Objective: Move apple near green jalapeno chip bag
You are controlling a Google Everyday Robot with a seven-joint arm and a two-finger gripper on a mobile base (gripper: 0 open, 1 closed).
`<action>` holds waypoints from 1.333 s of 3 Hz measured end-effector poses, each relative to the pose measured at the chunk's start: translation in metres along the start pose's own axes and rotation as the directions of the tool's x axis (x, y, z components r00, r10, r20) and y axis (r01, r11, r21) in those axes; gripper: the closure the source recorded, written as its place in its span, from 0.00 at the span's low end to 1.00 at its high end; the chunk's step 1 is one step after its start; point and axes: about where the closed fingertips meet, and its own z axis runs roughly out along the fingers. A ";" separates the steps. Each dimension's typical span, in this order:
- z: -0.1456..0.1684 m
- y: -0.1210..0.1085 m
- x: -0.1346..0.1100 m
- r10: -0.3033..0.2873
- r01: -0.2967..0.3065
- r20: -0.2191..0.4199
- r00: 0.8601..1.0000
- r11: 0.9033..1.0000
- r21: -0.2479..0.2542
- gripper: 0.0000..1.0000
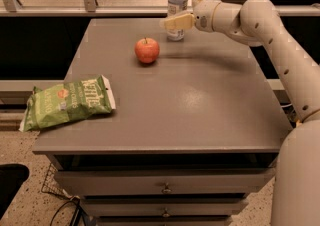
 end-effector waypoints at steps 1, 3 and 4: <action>0.013 -0.005 0.004 0.042 -0.042 0.008 0.999 0.999 0.005 0.19; 0.036 -0.016 0.012 0.079 -0.079 0.044 0.996 0.997 0.007 0.66; 0.038 -0.013 0.012 0.079 -0.079 0.043 0.996 0.997 0.002 0.88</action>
Offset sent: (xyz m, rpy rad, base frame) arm 0.0456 0.0109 -0.0106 0.0997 0.0410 -0.0269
